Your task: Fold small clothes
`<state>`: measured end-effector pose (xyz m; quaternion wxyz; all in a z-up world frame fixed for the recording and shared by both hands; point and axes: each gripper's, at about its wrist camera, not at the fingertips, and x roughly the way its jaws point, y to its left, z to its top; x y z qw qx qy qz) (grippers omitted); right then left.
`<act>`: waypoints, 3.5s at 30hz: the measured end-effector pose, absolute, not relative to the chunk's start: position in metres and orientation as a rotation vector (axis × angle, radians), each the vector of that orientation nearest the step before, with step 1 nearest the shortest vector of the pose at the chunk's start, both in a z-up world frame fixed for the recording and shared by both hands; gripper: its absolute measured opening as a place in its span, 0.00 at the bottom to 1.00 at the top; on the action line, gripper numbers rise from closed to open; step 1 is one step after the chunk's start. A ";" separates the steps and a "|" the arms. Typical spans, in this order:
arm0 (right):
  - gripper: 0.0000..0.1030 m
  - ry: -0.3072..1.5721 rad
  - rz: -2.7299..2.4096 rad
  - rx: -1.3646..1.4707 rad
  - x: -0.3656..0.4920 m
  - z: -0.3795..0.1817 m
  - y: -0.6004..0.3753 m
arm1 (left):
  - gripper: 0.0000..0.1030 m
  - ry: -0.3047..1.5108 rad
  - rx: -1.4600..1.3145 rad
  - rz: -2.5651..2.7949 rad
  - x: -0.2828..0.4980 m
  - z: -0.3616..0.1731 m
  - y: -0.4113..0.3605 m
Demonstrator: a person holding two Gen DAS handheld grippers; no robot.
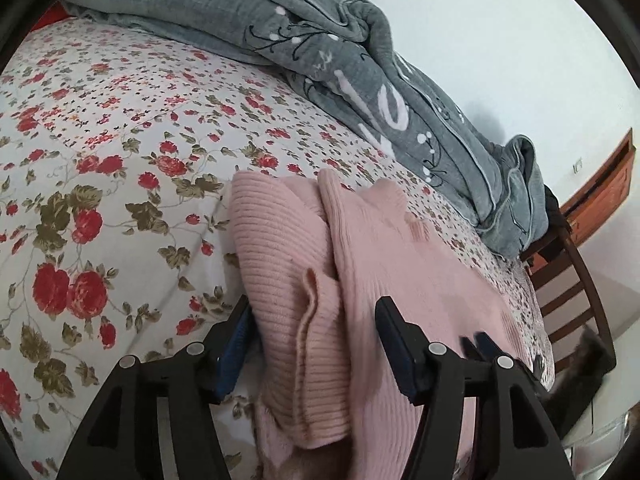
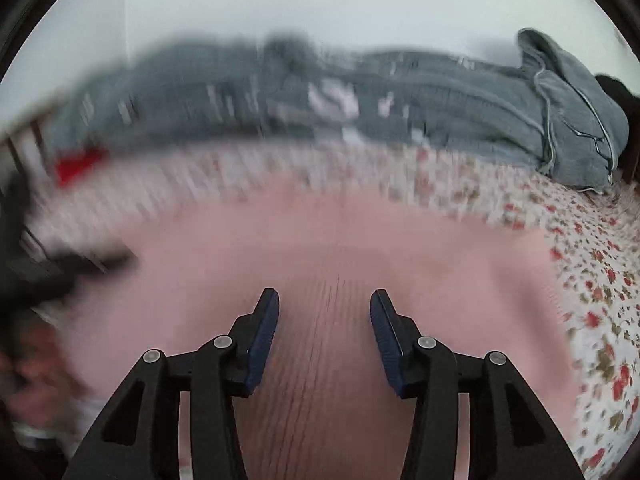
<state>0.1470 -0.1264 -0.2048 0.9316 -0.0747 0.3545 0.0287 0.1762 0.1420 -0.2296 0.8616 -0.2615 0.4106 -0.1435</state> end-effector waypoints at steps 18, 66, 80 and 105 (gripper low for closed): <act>0.45 0.760 0.027 -0.280 0.060 -0.203 -0.116 | 0.61 0.895 -0.585 -0.392 0.169 -0.228 0.142; 0.49 0.480 -0.149 0.238 0.049 -0.126 -0.375 | 0.22 0.917 -0.369 -0.263 0.194 -0.099 -0.066; 0.50 0.460 -0.103 0.302 0.042 -0.124 -0.393 | 0.55 0.982 -0.351 -0.493 0.188 -0.120 -0.143; 0.12 0.550 0.354 0.517 0.120 -0.132 -0.304 | 0.59 0.906 -0.377 -0.328 0.170 -0.198 0.055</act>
